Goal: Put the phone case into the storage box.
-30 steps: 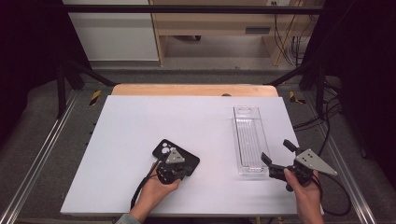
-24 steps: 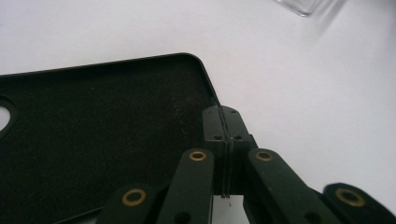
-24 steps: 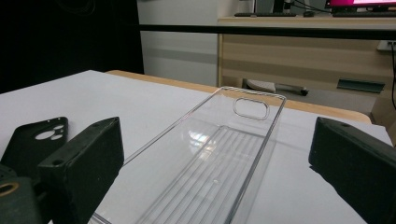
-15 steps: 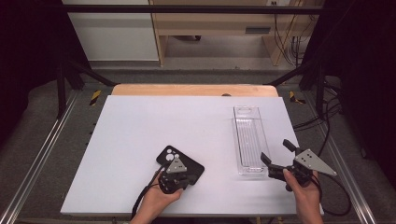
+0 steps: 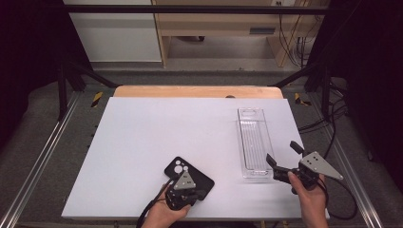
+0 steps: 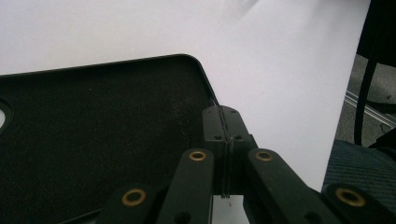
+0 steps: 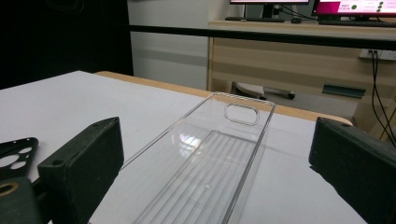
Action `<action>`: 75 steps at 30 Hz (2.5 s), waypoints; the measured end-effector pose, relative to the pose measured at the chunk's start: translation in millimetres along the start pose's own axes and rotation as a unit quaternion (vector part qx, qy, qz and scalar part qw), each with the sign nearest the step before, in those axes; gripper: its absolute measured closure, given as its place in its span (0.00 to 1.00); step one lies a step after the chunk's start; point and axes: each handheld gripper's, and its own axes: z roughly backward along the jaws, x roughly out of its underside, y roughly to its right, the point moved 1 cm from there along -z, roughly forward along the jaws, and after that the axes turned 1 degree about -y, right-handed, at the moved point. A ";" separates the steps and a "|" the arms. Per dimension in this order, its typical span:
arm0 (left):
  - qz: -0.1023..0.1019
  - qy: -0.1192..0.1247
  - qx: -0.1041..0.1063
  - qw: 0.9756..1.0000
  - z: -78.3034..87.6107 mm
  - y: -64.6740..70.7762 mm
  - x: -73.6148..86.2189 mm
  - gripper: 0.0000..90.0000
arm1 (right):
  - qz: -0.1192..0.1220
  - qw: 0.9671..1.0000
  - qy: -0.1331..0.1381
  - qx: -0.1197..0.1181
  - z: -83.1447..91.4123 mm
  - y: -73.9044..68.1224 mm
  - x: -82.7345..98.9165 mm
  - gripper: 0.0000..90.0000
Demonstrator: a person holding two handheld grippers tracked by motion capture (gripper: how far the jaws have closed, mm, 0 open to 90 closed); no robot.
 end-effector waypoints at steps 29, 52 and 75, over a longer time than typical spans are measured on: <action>0.037 0.127 -0.165 0.977 91.6 -59.6 9.9 1.00 | 0.087 0.995 -0.041 0.001 -2.8 -87.9 -41.8 0.07; 0.100 0.207 -0.236 0.944 118.0 -95.2 27.9 0.05 | 0.067 0.938 -0.289 -0.180 -84.2 -187.7 -19.1 0.07; 0.097 0.202 -0.224 0.949 110.1 -91.5 25.3 0.04 | 0.092 0.896 -0.380 -0.208 -107.0 -214.4 24.0 0.07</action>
